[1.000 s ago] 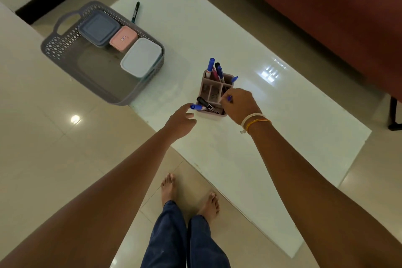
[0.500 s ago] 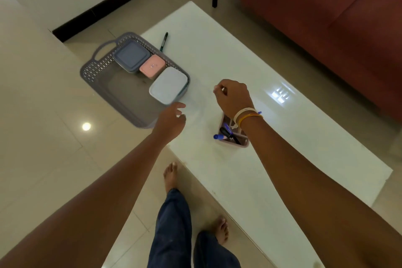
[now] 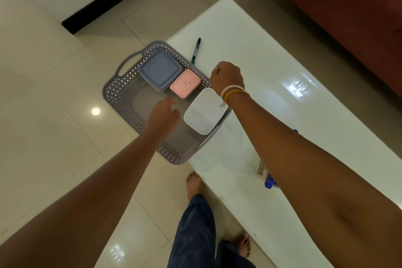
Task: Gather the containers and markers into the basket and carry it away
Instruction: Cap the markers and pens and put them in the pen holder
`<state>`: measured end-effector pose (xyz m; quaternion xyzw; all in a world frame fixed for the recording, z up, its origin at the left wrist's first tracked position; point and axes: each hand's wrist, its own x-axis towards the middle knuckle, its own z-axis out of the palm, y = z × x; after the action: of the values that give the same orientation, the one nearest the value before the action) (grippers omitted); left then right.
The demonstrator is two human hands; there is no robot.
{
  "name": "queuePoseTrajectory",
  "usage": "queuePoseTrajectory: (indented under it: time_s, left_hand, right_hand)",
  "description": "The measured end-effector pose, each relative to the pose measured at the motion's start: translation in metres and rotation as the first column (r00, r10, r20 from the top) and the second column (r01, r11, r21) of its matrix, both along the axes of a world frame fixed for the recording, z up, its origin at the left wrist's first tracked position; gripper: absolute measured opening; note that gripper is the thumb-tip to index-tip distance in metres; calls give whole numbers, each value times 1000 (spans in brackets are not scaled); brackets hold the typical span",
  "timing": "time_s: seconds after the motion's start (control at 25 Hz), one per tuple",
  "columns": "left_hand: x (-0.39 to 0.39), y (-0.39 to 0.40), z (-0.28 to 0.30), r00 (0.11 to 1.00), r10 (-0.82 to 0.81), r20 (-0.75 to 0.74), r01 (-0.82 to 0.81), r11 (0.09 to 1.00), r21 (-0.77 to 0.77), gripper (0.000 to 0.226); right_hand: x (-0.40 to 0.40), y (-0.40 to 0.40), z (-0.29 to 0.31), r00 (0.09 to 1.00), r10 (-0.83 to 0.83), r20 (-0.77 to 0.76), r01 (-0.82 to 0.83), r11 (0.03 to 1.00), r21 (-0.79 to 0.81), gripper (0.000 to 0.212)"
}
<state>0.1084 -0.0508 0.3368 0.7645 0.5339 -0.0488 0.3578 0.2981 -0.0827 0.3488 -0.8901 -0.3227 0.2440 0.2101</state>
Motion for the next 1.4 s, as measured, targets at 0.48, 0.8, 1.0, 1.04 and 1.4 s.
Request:
queuePoseTrajectory:
  time_s: [0.48,0.8,1.0,1.04,1.4]
  left_hand:
    - [6,61,-41,996,-76,-36,72,993,-96,40]
    - [-8,58,-55,1000,-27,-6,26,997,-68,41]
    - [3,33,-23,990,78,114,-82,996,36,41]
    - [8,21,-14,991,41,131,-52,995,82,42]
    - [60,-164,35,906,-313,284,240,934,264,34]
  right_hand:
    - [33,114,-59,857,511,-66,-509,818,-270,60]
    - [43,90,-76,861,453,230,-322,836,-444,28]
    - [60,35,-65,999,-37,35,38,999,-34,17]
    - [59,24,-56,977,-182,-108,194,974,114,13]
    - [42,-147,42,895,-241,-376,420,742,522,56]
